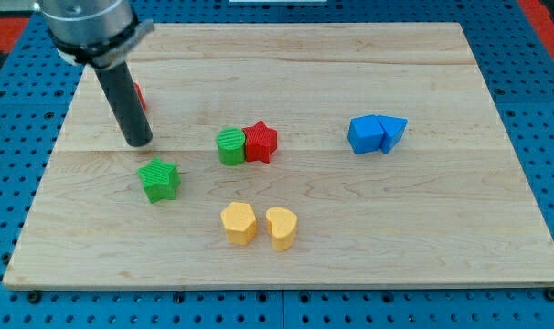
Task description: Move the red circle to the top right
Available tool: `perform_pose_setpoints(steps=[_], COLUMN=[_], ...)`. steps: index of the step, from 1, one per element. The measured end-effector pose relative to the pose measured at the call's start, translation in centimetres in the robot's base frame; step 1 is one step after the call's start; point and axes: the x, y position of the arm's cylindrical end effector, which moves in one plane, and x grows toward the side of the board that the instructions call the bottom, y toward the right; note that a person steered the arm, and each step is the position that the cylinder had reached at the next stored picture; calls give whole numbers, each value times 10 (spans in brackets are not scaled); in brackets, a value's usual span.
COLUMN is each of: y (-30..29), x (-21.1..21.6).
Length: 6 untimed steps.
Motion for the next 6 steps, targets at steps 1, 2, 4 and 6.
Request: perform_pose_setpoints(steps=[1, 2, 4, 6], y=[-23, -4, 24, -20], x=[-39, -76, -131, -160])
